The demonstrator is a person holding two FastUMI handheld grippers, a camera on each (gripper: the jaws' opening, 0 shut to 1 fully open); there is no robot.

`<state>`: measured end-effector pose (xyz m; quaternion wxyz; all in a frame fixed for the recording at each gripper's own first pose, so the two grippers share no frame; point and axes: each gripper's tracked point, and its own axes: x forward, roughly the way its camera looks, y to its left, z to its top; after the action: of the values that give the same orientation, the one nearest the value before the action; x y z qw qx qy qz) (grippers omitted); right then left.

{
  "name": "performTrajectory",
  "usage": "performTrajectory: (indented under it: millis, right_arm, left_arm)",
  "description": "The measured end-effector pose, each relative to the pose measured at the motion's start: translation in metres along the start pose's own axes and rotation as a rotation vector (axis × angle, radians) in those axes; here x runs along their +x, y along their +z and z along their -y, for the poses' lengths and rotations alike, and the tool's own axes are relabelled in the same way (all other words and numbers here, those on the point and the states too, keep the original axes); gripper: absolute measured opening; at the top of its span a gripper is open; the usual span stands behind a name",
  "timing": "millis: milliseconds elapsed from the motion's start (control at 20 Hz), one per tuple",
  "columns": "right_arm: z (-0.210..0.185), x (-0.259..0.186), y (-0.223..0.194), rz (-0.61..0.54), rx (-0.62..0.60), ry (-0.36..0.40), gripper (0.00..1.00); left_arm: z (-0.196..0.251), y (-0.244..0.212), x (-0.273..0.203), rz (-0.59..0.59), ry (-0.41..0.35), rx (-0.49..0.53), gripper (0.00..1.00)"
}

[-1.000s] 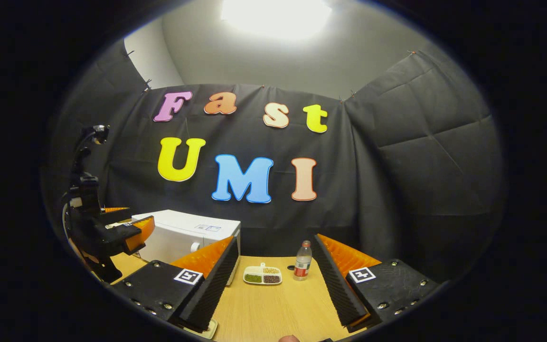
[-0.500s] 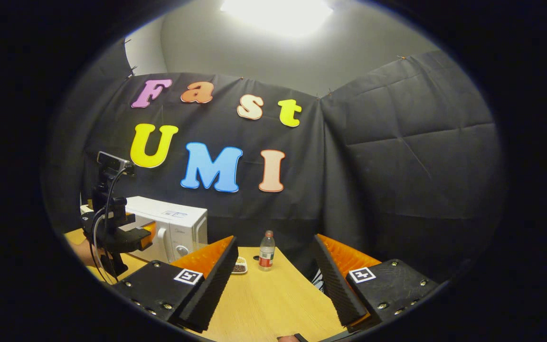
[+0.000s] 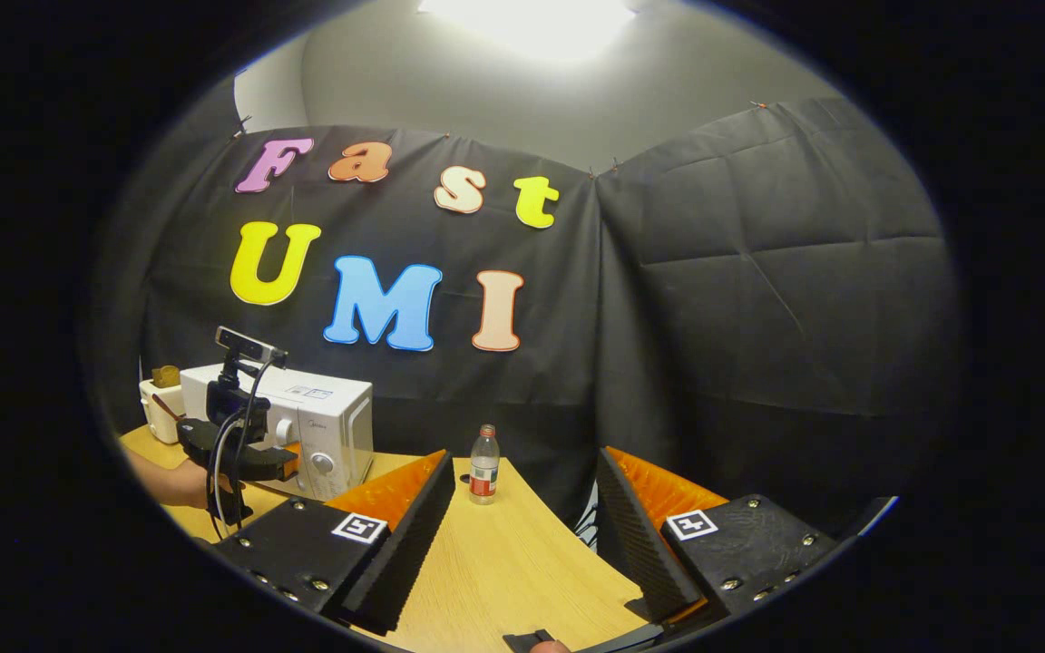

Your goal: Open the microwave oven with the left hand, put the food in, and close the microwave oven.

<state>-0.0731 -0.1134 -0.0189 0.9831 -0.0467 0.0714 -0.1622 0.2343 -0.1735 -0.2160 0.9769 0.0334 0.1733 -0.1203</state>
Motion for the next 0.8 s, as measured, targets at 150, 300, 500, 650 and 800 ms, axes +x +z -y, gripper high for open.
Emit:
performTrajectory:
  millis: [150,300,500,650,800]
  right_arm:
    - [0.002,-0.001,-0.004,-0.014,-0.011,0.0,0.96]
    - [0.006,-0.001,-0.004,-0.018,-0.019,0.0,0.96]
    - [0.014,0.0,-0.005,-0.018,-0.023,-0.001,0.96]
    - [0.017,0.002,-0.006,-0.023,-0.019,0.003,0.96]
    - [0.019,0.003,-0.006,-0.02,-0.012,0.011,0.96]
  left_arm:
    - [0.002,-0.008,0.009,-0.017,0.004,-0.003,0.82]
    - [0.002,-0.004,0.018,-0.014,0.012,-0.001,0.52]
    - [0.005,-0.006,0.027,-0.031,0.004,-0.087,0.36]
    - [0.004,-0.006,0.021,-0.051,0.017,-0.063,0.25]
    - [0.003,-0.003,0.017,-0.057,0.027,-0.081,0.13]
